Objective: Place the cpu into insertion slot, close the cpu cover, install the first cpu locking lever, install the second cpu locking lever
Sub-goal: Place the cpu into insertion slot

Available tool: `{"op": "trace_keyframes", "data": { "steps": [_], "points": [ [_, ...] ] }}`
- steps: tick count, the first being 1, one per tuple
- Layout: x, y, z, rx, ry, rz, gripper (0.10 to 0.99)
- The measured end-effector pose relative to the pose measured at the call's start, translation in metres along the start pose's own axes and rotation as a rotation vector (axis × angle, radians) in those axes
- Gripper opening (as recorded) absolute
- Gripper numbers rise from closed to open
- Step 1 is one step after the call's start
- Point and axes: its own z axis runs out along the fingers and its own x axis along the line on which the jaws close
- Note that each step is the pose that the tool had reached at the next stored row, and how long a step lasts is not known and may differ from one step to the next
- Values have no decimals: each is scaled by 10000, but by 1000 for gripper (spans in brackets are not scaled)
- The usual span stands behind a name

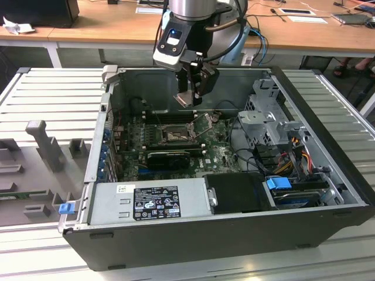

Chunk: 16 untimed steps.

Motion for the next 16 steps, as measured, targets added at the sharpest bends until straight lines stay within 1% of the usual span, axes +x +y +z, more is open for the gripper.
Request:
{"op": "trace_keyframes", "data": {
  "steps": [16],
  "points": [
    [0, 0, 4, -7, -27, 347, 533]
  ]
}}
